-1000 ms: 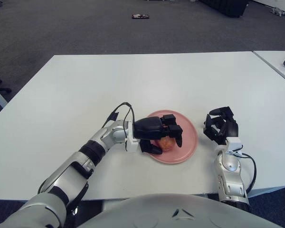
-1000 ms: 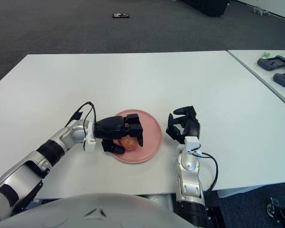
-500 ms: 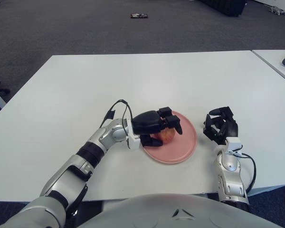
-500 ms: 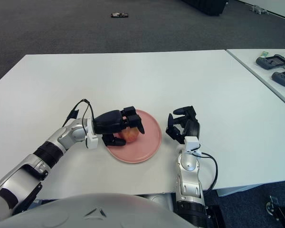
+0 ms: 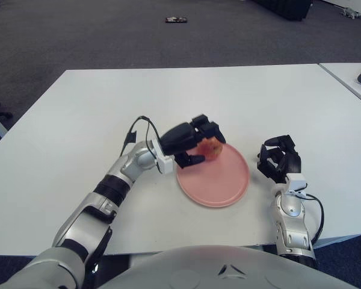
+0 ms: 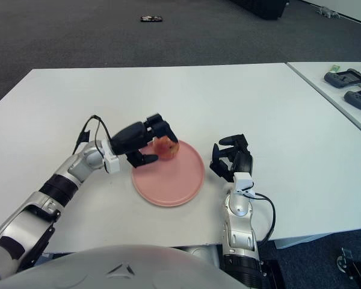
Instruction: Put the apple into the plate.
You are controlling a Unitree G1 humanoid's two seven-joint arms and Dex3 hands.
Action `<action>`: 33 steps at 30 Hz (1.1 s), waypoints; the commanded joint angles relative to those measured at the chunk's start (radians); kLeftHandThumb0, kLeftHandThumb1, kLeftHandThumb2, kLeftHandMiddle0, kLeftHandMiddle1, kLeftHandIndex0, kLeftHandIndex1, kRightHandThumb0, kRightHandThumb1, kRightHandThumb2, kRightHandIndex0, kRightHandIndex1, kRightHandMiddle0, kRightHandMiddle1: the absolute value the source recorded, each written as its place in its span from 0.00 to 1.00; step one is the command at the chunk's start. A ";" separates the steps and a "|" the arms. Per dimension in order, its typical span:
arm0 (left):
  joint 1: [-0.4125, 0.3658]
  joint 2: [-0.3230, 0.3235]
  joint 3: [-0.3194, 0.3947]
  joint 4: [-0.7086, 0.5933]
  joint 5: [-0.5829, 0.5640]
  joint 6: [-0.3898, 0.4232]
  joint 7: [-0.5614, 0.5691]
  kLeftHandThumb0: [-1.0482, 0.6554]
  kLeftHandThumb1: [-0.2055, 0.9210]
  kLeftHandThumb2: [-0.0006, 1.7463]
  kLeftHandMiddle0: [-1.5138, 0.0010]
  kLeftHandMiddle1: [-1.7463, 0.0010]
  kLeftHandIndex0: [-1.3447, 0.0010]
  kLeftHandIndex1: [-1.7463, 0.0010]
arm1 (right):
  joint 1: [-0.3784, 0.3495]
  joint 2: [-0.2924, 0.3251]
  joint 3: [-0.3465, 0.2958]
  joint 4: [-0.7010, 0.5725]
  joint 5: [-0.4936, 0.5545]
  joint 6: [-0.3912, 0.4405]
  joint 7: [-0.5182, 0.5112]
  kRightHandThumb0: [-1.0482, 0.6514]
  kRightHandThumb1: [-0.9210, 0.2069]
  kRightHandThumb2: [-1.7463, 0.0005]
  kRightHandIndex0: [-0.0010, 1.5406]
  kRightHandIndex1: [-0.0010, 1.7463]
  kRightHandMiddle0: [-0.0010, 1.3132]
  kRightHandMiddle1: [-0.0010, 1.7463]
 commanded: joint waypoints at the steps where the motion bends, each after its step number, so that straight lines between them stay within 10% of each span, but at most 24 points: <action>1: -0.002 -0.014 0.027 0.003 -0.032 0.017 0.021 0.30 0.45 0.70 1.00 0.42 1.00 0.27 | -0.003 -0.004 0.002 -0.010 -0.004 0.004 0.001 0.39 0.23 0.49 0.35 0.90 0.27 1.00; 33: 0.108 -0.158 0.294 -0.066 -0.671 0.070 -0.102 0.15 0.52 0.60 1.00 0.50 1.00 0.35 | -0.013 -0.002 0.002 -0.001 -0.008 -0.010 -0.004 0.39 0.24 0.48 0.36 0.89 0.27 1.00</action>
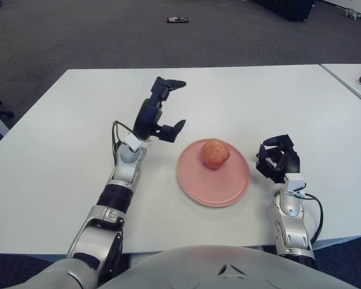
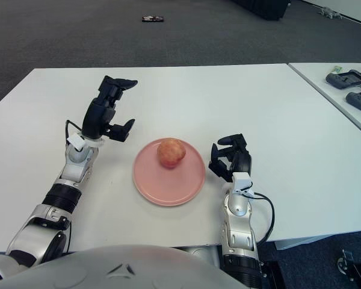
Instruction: Put the apple into the plate.
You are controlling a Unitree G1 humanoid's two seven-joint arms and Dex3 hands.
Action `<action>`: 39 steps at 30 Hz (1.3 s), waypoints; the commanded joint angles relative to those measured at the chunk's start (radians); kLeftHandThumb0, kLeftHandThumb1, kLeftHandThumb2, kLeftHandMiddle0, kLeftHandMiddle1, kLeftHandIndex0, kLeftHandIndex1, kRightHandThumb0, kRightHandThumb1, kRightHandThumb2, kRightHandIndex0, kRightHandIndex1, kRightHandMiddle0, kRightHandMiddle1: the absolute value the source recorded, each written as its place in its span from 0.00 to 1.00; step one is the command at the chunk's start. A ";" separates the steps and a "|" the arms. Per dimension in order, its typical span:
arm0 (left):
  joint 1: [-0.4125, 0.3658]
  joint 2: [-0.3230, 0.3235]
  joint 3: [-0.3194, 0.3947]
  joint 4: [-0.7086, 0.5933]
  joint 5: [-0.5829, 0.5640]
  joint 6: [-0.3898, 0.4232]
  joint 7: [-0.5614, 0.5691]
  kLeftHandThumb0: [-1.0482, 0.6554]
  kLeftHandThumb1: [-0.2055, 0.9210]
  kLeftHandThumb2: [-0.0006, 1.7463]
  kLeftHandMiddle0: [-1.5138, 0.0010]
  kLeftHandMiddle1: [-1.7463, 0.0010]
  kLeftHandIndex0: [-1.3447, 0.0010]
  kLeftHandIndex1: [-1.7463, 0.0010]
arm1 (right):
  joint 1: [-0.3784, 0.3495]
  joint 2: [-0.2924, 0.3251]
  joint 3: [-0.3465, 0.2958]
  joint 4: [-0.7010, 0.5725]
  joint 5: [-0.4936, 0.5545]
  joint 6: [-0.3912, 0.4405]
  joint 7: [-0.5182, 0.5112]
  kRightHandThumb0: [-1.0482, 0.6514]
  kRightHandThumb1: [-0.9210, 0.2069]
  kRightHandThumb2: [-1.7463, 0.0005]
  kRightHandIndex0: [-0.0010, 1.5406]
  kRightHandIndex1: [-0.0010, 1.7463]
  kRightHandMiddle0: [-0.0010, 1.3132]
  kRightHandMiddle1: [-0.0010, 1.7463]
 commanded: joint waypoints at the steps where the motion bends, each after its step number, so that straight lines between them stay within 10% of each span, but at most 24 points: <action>1: 0.005 -0.014 0.046 -0.010 -0.126 0.025 -0.060 0.15 0.52 0.60 1.00 0.50 1.00 0.35 | -0.014 -0.002 0.000 0.000 0.000 -0.005 -0.002 0.39 0.24 0.48 0.36 0.89 0.27 1.00; 7: 0.058 -0.089 0.101 -0.143 -0.363 0.190 -0.090 0.18 0.51 0.62 1.00 0.42 1.00 0.33 | -0.018 -0.006 -0.001 0.009 -0.003 -0.015 -0.002 0.39 0.23 0.49 0.36 0.90 0.27 1.00; 20: 0.154 -0.247 0.262 -0.199 -0.393 0.360 0.163 0.30 0.59 0.76 0.86 0.23 1.00 0.14 | -0.026 -0.004 0.000 0.011 -0.010 -0.002 -0.010 0.39 0.23 0.50 0.34 0.92 0.26 1.00; 24: 0.146 -0.279 0.305 -0.176 -0.354 0.394 0.273 0.36 0.66 0.63 0.71 0.14 0.77 0.04 | -0.029 -0.003 0.001 0.015 -0.011 -0.006 -0.012 0.39 0.23 0.50 0.34 0.92 0.26 1.00; 39: 0.158 -0.256 0.291 0.056 -0.214 0.337 0.251 0.61 0.30 0.88 0.52 0.00 0.60 0.00 | -0.045 -0.006 0.003 0.061 -0.010 -0.051 -0.024 0.39 0.24 0.48 0.36 0.92 0.27 1.00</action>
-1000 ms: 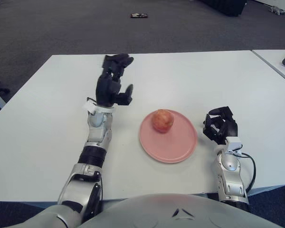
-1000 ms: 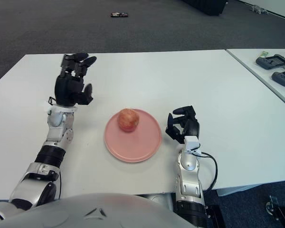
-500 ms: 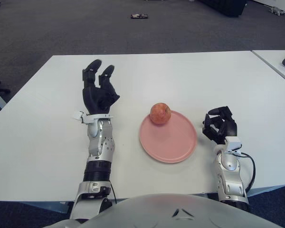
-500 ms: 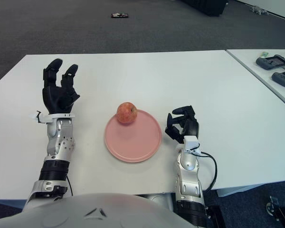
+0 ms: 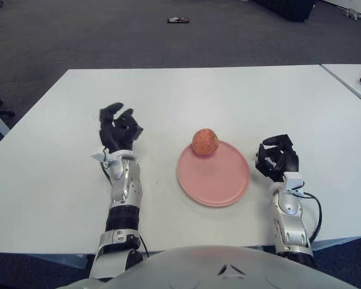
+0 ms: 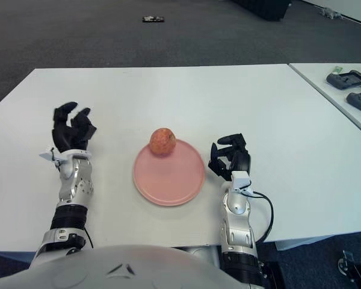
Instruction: Put the apple into the plate.
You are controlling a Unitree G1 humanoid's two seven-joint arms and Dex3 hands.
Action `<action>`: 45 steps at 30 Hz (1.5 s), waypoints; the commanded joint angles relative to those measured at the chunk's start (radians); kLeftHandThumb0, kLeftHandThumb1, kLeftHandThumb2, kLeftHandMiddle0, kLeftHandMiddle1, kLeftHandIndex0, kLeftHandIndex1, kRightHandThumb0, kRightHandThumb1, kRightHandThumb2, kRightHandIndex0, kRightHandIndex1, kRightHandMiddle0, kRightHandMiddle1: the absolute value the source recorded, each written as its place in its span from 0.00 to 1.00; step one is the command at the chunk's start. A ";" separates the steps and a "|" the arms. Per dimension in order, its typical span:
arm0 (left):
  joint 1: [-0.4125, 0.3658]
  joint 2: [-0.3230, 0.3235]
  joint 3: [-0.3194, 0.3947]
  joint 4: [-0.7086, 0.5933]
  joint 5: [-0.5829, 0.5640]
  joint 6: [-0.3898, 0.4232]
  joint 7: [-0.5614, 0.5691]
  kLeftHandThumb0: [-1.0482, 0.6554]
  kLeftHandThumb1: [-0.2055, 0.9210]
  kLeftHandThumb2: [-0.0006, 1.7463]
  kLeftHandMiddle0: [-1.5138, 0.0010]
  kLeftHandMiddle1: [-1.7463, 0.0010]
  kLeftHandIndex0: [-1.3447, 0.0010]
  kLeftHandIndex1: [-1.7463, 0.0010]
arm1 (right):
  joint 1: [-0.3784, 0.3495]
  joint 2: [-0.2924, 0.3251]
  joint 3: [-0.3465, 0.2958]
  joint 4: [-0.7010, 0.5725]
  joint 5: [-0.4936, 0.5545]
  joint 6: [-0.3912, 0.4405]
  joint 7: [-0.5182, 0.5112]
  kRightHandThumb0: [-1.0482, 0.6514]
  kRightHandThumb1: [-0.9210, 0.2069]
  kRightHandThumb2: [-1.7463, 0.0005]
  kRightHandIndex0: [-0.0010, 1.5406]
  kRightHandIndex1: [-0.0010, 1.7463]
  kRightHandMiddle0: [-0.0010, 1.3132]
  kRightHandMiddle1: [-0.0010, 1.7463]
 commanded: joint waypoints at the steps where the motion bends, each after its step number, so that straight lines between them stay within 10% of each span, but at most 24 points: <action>1: 0.000 -0.005 -0.006 0.075 0.041 -0.029 -0.043 0.61 0.29 0.89 0.51 0.00 0.59 0.00 | -0.021 -0.004 -0.001 0.014 -0.008 -0.018 -0.007 0.39 0.24 0.48 0.36 0.92 0.27 1.00; 45: 0.087 0.095 -0.092 0.279 0.362 -0.039 -0.078 0.61 0.26 0.91 0.48 0.00 0.59 0.00 | -0.015 0.000 0.001 -0.001 -0.005 0.011 -0.005 0.39 0.24 0.49 0.36 0.91 0.27 1.00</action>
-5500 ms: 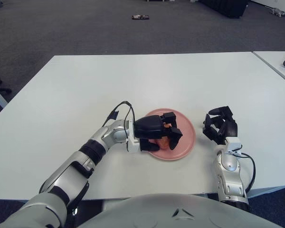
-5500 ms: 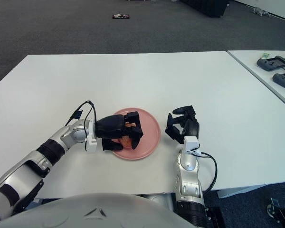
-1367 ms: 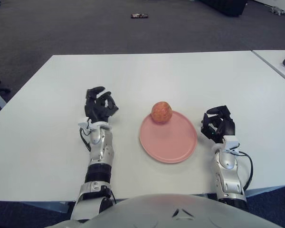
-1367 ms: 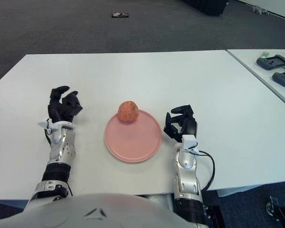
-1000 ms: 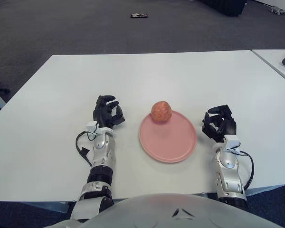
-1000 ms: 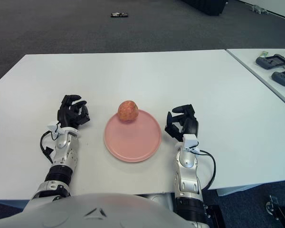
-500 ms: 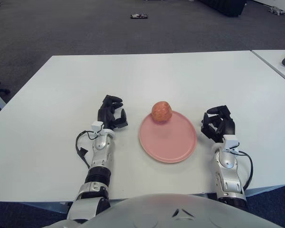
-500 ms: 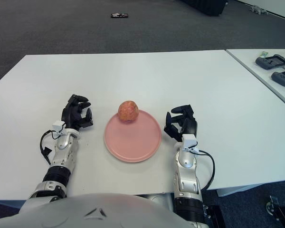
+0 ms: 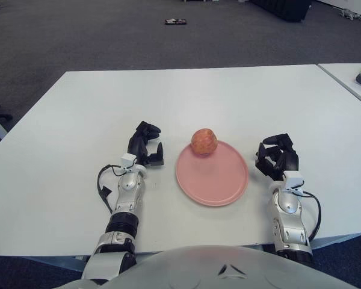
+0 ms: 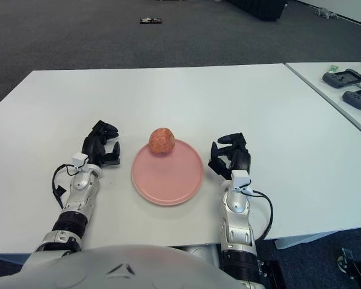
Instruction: Put the apple into the plate.
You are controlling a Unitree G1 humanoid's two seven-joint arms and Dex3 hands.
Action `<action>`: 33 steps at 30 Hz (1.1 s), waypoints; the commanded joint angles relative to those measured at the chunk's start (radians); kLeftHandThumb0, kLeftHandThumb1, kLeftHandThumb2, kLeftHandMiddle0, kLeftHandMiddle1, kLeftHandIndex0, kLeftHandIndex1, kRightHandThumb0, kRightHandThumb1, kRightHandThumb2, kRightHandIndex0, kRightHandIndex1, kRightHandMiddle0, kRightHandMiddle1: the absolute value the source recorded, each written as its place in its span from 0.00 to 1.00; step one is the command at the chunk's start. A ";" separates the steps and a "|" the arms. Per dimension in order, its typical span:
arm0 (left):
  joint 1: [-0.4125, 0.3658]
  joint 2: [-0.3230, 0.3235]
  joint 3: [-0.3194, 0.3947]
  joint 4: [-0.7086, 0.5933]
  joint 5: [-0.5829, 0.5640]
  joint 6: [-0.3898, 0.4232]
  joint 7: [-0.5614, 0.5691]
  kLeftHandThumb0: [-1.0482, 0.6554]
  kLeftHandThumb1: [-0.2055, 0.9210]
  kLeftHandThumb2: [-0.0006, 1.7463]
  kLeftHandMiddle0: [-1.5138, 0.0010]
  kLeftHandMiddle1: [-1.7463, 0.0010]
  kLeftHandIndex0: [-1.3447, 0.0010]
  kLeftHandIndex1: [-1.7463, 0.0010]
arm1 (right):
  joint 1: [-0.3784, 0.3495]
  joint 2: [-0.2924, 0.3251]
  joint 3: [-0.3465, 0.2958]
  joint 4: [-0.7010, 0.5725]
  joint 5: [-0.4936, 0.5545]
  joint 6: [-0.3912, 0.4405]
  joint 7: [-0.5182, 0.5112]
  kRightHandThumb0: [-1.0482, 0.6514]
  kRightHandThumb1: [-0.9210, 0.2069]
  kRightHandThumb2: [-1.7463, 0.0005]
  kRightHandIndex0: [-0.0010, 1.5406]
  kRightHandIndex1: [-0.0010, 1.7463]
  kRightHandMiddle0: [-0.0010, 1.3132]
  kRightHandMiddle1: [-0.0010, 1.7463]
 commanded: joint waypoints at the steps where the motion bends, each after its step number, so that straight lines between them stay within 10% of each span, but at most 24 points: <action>1: 0.062 0.008 -0.002 0.042 0.018 0.042 0.021 0.61 0.26 0.92 0.48 0.00 0.59 0.00 | -0.008 -0.002 0.002 -0.005 -0.007 -0.002 -0.003 0.39 0.23 0.49 0.36 0.91 0.27 1.00; 33: 0.151 -0.030 0.005 -0.075 0.015 -0.019 0.045 0.61 0.22 0.92 0.42 0.08 0.57 0.00 | -0.070 -0.059 0.006 0.131 0.027 0.113 0.104 0.39 0.25 0.48 0.38 0.88 0.28 1.00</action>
